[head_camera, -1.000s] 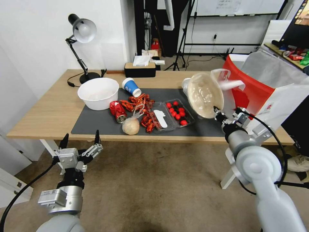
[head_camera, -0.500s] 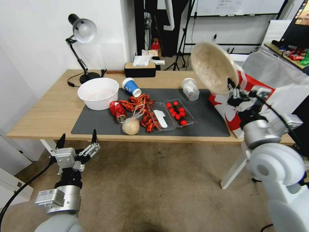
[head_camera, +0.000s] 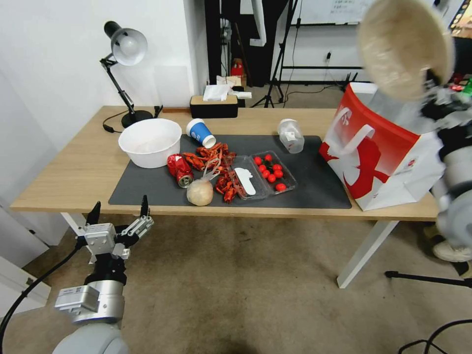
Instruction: Pick up the trash from the table and place it into the takeout bag.
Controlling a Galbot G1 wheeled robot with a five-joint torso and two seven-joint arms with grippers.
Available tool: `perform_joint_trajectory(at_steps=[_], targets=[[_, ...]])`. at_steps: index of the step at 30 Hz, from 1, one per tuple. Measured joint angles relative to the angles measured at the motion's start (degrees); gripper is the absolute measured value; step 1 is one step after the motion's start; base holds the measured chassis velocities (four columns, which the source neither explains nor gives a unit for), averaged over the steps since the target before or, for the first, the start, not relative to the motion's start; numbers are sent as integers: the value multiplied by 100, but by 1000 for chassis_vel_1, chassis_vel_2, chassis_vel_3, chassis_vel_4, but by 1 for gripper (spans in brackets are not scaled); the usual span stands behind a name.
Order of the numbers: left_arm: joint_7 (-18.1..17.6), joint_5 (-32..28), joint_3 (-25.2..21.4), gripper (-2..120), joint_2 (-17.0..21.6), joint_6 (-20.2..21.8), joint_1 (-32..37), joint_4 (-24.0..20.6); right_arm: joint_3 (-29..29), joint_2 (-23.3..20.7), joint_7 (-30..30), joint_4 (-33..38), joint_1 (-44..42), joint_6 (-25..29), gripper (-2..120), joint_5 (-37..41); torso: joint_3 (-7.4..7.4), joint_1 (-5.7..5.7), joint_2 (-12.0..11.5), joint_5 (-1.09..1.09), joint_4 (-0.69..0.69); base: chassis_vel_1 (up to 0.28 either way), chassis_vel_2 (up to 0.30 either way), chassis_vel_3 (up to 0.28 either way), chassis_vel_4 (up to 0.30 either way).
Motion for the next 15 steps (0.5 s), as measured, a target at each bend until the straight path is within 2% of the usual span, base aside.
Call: perform_joint_trajectory(at_steps=[5,8,10,12,15], targets=[[4,0,4,100,-6,0,7,6,-81,12,129,-290,50,-95,1,-174,0,0,0,1,0,0,0,0,0],[9,-6,0,100,16,0,2,8,-181,103,143,-366,43,-170,16,-274,0,-1,0,-1,0,0,0,0,0],[6,-11,-4,100,22,0,-5,12,-203,117,143,-370,46,-183,20,-284,0,0,0,-1,0,0,0,0,0],[-13,-23,-18,100,32,0,-20,23,-260,139,137,-389,76,-237,31,-329,0,0,0,-2,0,0,0,0,0],[-20,-30,-19,100,38,-2,-24,27,-285,146,133,-410,95,-251,40,-341,0,0,0,-1,0,0,0,0,0]])
